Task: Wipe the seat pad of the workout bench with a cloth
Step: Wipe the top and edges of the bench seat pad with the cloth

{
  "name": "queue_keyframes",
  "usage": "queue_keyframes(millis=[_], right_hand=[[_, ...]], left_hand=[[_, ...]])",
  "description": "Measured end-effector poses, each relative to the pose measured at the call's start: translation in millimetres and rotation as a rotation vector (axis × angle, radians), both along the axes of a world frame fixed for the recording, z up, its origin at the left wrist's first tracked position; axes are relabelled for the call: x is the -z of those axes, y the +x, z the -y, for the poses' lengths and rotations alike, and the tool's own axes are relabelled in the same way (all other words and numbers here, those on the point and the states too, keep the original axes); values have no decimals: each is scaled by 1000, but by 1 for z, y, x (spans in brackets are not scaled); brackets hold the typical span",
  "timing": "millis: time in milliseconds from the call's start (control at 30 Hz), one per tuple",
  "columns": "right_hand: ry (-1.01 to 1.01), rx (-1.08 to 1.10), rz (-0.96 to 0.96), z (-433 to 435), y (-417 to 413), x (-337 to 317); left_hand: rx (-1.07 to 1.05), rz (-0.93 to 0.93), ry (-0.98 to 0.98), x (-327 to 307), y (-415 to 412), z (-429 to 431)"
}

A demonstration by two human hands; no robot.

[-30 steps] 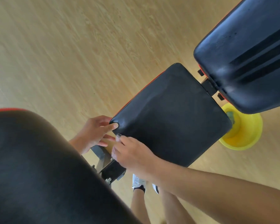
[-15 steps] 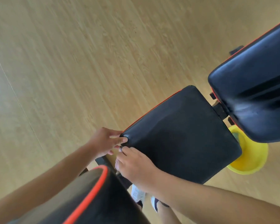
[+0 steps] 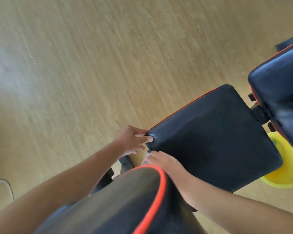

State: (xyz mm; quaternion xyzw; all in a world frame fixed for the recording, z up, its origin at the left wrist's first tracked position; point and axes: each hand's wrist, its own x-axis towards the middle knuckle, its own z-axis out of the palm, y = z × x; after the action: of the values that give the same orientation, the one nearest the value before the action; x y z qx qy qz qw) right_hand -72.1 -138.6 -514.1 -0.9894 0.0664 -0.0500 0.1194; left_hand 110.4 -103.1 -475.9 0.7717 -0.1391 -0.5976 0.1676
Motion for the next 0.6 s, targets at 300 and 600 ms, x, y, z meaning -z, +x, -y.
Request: queue_keyframes(millis=[300, 600], right_hand=[[254, -407, -110, 33, -47, -38], [576, 590, 206, 116, 36, -29]], left_hand=[[-1, 8, -6, 0, -3, 0], [-20, -1, -3, -1, -4, 1]])
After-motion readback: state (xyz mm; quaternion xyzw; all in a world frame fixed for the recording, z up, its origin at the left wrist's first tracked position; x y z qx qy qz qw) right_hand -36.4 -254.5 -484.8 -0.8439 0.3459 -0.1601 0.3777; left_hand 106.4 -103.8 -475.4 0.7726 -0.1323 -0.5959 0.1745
